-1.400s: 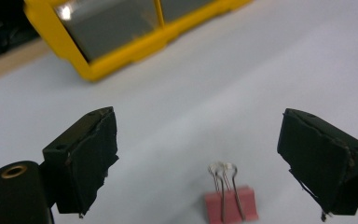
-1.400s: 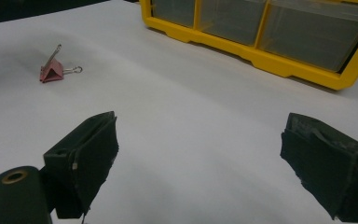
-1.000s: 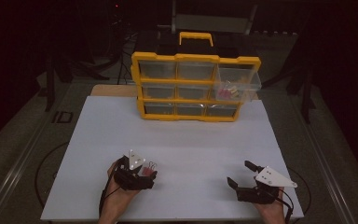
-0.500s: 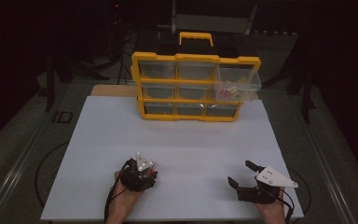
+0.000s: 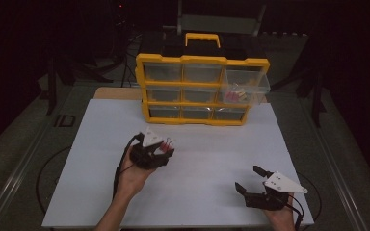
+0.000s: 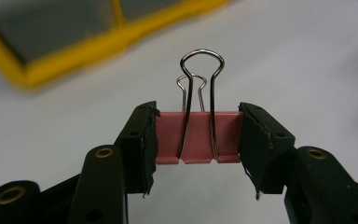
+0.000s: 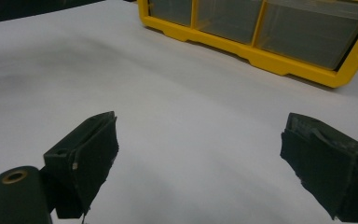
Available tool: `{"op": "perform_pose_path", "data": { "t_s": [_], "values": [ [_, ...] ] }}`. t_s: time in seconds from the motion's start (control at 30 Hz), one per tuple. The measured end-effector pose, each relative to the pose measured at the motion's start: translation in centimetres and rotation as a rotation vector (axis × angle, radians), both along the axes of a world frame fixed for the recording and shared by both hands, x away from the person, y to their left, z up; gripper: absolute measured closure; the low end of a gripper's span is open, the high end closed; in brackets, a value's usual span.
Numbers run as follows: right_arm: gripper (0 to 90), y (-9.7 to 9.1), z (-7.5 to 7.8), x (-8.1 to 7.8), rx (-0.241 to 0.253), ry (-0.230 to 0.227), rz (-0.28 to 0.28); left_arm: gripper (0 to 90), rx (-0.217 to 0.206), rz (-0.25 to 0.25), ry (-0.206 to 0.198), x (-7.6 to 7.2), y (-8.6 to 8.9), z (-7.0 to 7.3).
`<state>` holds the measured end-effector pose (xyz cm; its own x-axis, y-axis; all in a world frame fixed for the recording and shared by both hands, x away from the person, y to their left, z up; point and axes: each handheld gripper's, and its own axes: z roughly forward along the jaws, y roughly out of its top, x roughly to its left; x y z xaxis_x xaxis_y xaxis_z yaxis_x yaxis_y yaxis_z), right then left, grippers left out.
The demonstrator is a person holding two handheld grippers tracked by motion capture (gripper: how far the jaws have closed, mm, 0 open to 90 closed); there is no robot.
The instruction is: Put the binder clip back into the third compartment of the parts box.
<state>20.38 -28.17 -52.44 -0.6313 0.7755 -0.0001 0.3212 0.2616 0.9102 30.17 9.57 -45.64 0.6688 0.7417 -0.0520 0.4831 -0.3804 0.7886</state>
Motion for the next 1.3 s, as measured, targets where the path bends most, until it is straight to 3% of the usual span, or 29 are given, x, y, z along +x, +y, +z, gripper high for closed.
{"op": "perform_pose_path", "data": {
  "t_s": [0.2,0.23,0.27,0.3,0.33,0.4,0.47,0.5,0.57,0.63,0.67,0.7,0.83,0.97,1.23,1.27,1.3],
  "values": [
    [10.7,0.0,0.0,-0.1,0.005,0.006,-0.002,49.8,-0.080,-0.100,-0.058,3.6,-2.2,5.6],
    [10.7,0.0,0.0,-0.1,0.005,0.006,-0.002,49.9,-0.080,-0.100,-0.058,3.6,-2.2,5.6],
    [10.7,0.0,-0.1,-0.1,0.006,0.010,-0.001,49.9,-0.096,-0.136,-0.083,4.8,-3.2,7.6],
    [10.7,0.0,-0.1,-0.1,0.006,0.010,-0.001,49.9,-0.096,-0.136,-0.083,4.8,-3.2,7.6],
    [10.7,0.1,-0.1,0.0,0.002,0.007,0.004,49.9,-0.092,-0.156,-0.102,5.8,-4.2,9.3],
    [10.7,0.2,-0.1,0.0,0.001,0.008,0.005,49.9,-0.099,-0.172,-0.115,6.8,-5.1,11.1],
    [10.8,0.2,-0.1,0.0,0.002,0.009,0.003,49.9,-0.101,-0.181,-0.118,7.1,-5.4,11.7],
    [10.7,0.3,-0.1,0.0,0.001,0.009,0.004,49.9,-0.103,-0.188,-0.130,8.1,-6.4,13.7],
    [10.7,0.3,-0.2,0.0,-0.001,0.008,0.006,49.9,-0.099,-0.195,-0.143,9.0,-7.3,15.2],
    [10.7,0.3,-0.2,0.0,-0.001,0.009,0.006,49.9,-0.097,-0.202,-0.146,9.2,-7.7,15.8],
    [10.7,0.3,-0.1,0.0,0.002,0.011,0.004,49.9,-0.084,-0.217,-0.163,9.9,-8.8,17.1],
    [10.8,0.3,-0.1,0.0,0.002,0.010,0.003,49.9,-0.083,-0.216,-0.165,10.2,-9.3,17.5],
    [10.8,0.2,-0.1,-0.1,0.005,0.009,0.003,49.8,-0.077,-0.218,-0.160,11.1,-11.0,18.5],
    [10.7,0.3,-0.1,-0.1,0.005,0.010,0.005,49.8,-0.057,-0.212,-0.129,11.9,-12.7,18.2],
    [10.8,0.4,-0.2,-0.1,-0.007,0.008,0.009,49.8,-0.089,-0.234,-0.075,12.7,-15.0,16.8],
    [10.8,0.4,-0.2,-0.1,-0.007,0.009,0.009,49.5,-0.124,-0.251,-0.074,12.8,-14.9,16.5],
    [10.8,0.5,-0.2,-0.1,-0.010,0.009,0.009,34.6,-0.133,-0.244,-0.074,12.8,-14.9,16.5]
  ]
}}
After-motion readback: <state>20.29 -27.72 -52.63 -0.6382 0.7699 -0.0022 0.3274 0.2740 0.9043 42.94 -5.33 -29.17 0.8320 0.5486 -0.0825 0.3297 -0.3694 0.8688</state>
